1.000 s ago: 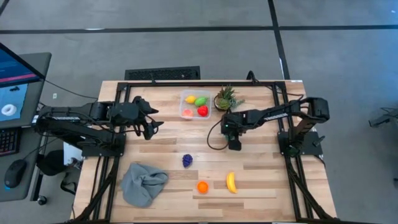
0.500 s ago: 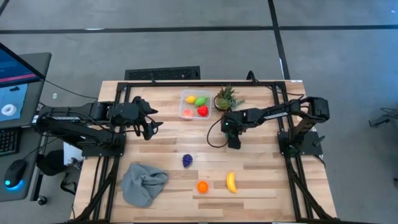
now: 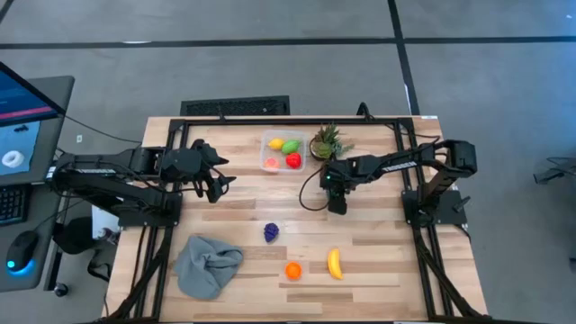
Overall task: Pick and placing Produce into tupperware
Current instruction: Put the green bell pepper into the transparent container
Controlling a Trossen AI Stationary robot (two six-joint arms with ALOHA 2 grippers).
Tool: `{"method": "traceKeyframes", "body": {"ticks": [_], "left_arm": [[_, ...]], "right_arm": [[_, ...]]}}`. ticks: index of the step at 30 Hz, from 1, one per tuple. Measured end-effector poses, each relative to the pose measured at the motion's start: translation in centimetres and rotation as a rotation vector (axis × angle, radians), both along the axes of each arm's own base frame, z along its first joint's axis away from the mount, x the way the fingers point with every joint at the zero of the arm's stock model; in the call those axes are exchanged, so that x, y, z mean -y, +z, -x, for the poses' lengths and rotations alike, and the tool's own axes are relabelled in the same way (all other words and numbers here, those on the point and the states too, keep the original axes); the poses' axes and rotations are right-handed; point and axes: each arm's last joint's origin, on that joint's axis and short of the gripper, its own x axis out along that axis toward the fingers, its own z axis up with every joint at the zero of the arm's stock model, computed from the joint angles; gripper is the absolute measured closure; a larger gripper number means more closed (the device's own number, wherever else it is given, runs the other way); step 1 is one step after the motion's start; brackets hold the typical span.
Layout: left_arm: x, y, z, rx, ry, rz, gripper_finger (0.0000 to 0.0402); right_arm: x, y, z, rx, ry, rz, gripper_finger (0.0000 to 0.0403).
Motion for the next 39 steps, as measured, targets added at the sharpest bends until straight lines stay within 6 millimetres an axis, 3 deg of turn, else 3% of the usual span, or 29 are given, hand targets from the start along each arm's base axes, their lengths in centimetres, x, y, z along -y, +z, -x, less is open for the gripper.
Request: {"method": "traceKeyframes", "body": {"ticks": [14,39], "left_arm": [[0.1,0.0,0.0,-0.005,-0.025,-0.001,0.0123],[0.1,0.3,-0.3,0.033,-0.042,-0.019,0.0123]], "right_arm": [[-0.2,0.5,0.3,0.012,-0.048,-0.055,0.0133],[-0.5,8.8,2.0,0.388,-0.170,-0.066,0.0134]]}}
